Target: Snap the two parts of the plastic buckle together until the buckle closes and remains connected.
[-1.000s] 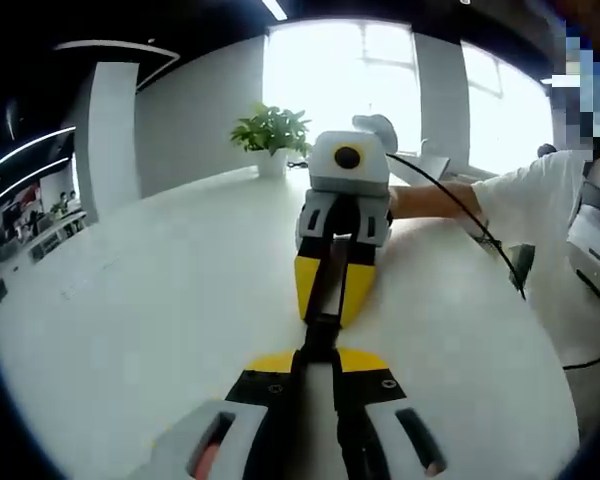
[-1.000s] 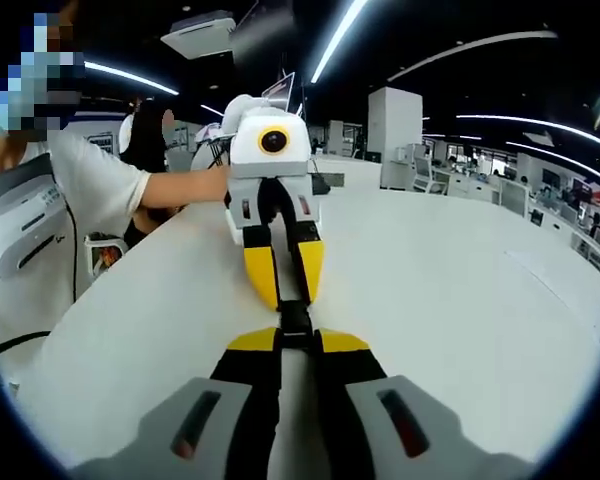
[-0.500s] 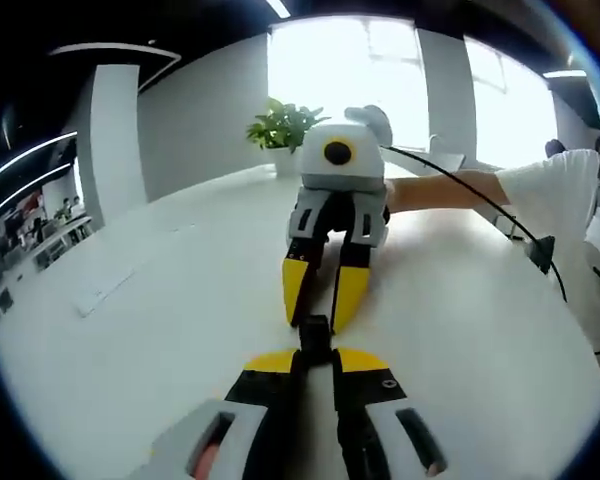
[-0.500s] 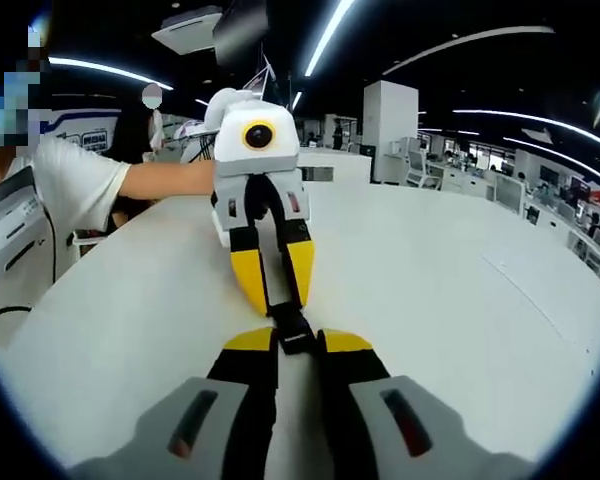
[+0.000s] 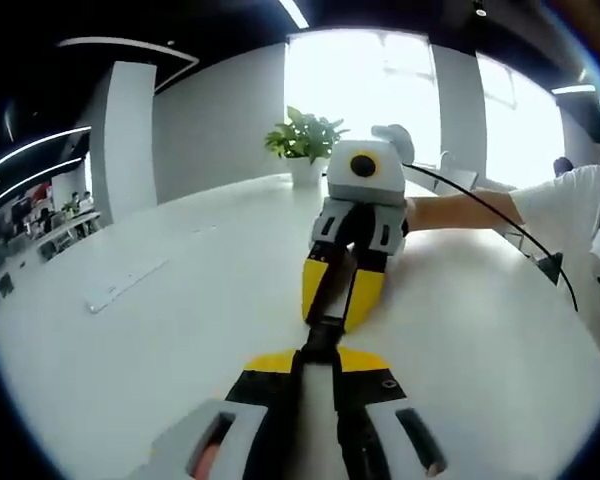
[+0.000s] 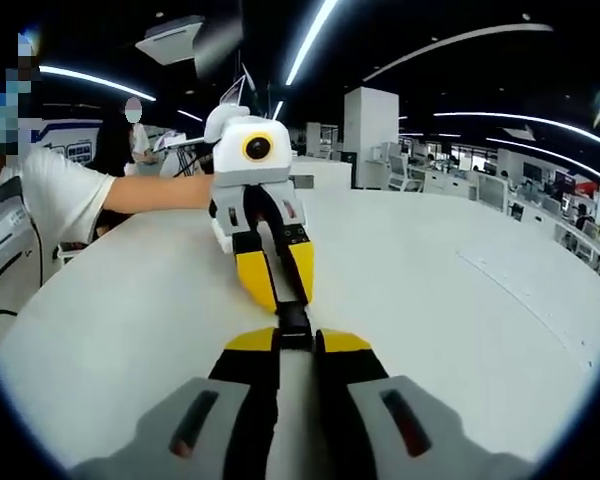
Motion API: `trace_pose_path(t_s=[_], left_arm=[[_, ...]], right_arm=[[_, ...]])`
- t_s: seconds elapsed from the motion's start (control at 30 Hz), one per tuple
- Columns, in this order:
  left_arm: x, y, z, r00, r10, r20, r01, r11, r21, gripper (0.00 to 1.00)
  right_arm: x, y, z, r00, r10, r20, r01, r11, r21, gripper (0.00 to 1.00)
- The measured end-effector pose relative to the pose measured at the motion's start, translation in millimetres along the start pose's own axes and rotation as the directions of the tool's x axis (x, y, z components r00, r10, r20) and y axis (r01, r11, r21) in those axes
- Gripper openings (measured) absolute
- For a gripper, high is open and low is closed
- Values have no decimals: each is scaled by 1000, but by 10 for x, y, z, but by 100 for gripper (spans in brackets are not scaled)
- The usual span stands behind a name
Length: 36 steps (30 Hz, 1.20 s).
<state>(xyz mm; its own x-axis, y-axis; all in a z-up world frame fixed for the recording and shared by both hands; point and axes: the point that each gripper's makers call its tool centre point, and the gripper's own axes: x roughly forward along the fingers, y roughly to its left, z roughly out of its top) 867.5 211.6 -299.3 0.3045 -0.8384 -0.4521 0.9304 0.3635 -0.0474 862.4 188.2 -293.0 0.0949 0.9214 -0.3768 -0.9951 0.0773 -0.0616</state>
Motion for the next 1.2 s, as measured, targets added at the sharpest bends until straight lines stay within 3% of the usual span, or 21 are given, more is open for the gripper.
trace_pose_path(t_s=[0.23,0.3,0.47,0.63,0.77,0.93,1.0,1.1,1.2], left_arm=[[-64,23,6,999,37,21,-37,999,-21,18],[-141,32,51,997,54,58,-51,997,-49,18],[-316,16,121,990,116,86,-109,991,-77,22],[-498,-39,191,974,195,119,-182,977,-111,25],[-620,-113,211,960,255,120,-244,965,-96,31],[-774,-292,271,943,309,127,-292,947,-137,42],[-884,-358,318,922,352,159,-328,931,-162,42],[-1043,-477,388,898,380,223,-334,917,-219,42],[-1180,-611,375,890,388,242,-335,913,-231,44]], right_arm=[[-54,-49,9,999,-31,9,31,999,14,20],[-96,-50,48,998,-46,35,45,999,29,20],[-232,-75,119,992,-115,56,114,993,19,22],[-346,-108,189,979,-183,89,179,982,53,26],[-427,-68,232,969,-225,102,217,973,80,37],[-622,33,292,942,-309,129,287,944,164,43],[-678,116,292,937,-319,142,287,936,204,44],[-741,239,249,938,-318,135,279,928,247,51],[-803,379,207,938,-324,122,283,921,267,59]])
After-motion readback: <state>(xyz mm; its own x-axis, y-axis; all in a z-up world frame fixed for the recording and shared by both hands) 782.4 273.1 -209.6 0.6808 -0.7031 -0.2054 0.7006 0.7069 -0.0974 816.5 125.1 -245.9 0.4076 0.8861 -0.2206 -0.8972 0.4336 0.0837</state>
